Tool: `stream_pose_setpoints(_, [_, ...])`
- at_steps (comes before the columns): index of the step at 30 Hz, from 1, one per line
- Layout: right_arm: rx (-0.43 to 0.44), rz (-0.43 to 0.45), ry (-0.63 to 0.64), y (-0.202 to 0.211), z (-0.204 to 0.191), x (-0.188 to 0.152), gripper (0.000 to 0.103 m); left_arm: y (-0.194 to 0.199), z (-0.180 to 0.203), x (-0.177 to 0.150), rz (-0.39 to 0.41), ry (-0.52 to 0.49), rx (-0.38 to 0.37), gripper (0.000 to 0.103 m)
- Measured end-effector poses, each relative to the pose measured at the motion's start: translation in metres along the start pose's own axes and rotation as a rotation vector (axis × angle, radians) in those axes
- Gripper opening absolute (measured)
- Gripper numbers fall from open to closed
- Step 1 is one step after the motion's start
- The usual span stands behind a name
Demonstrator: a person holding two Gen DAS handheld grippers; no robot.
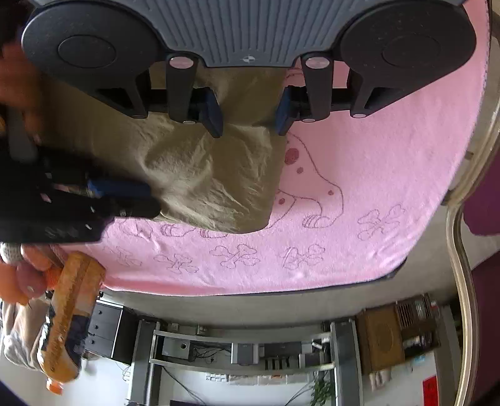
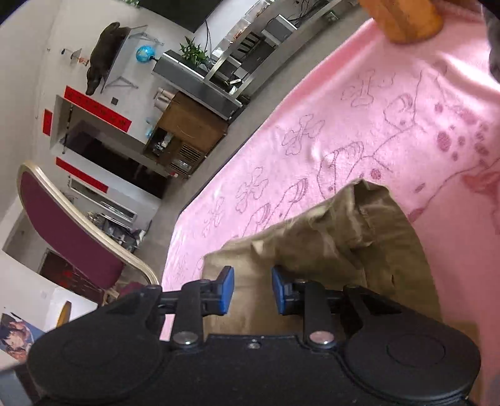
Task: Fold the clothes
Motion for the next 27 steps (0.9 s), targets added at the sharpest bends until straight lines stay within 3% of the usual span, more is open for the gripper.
stream_pose_setpoints(2, [-0.125, 0.084, 0.051, 0.0, 0.01, 0.009, 0.0, 0.001, 0.002, 0.001, 0.005, -0.02, -0.001, 0.04])
stream_pose_setpoints(5, [-0.224, 0.184, 0.072, 0.01, 0.023, 0.022, 0.0, 0.001, 0.0, 0.002, 0.002, -0.011, -0.001, 0.042])
stream_pose_setpoints(8, [-0.344, 0.267, 0.137, 0.031, 0.014, 0.033, 0.007, 0.009, -0.002, 0.006, -0.007, -0.008, 0.011, 0.041])
stream_pose_setpoints(9, [-0.363, 0.274, 0.142, 0.04, 0.008, 0.036, 0.015, 0.017, -0.002, 0.009, -0.002, -0.002, 0.006, 0.041])
stream_pose_setpoints(15, [-0.346, 0.191, 0.117, 0.11, -0.031, 0.042, 0.034, 0.082, -0.007, 0.022, 0.059, -0.038, 0.021, 0.051])
stream_pose_setpoints(19, [-0.295, 0.15, 0.13, 0.164, -0.044, 0.039, 0.041, 0.115, -0.026, 0.011, 0.038, 0.056, -0.007, 0.056])
stream_pose_setpoints(23, [-0.279, 0.097, 0.159, 0.173, -0.036, 0.022, 0.048, 0.129, -0.049, -0.002, -0.009, 0.165, -0.007, 0.061])
stream_pose_setpoints(27, [-0.265, 0.046, 0.187, 0.18, -0.028, 0.004, 0.054, 0.114, -0.06, -0.018, -0.078, 0.244, 0.012, 0.069])
Point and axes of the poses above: each gripper's, at about its wrist camera, not at the fingertips, and y roughly against the way its jaws point, z to its right, x to its top, the point moved 5 cm from there along -y, roughly the way its jaws point, and after that the axes turned 15 degrees about z, right-handed, at the moved point
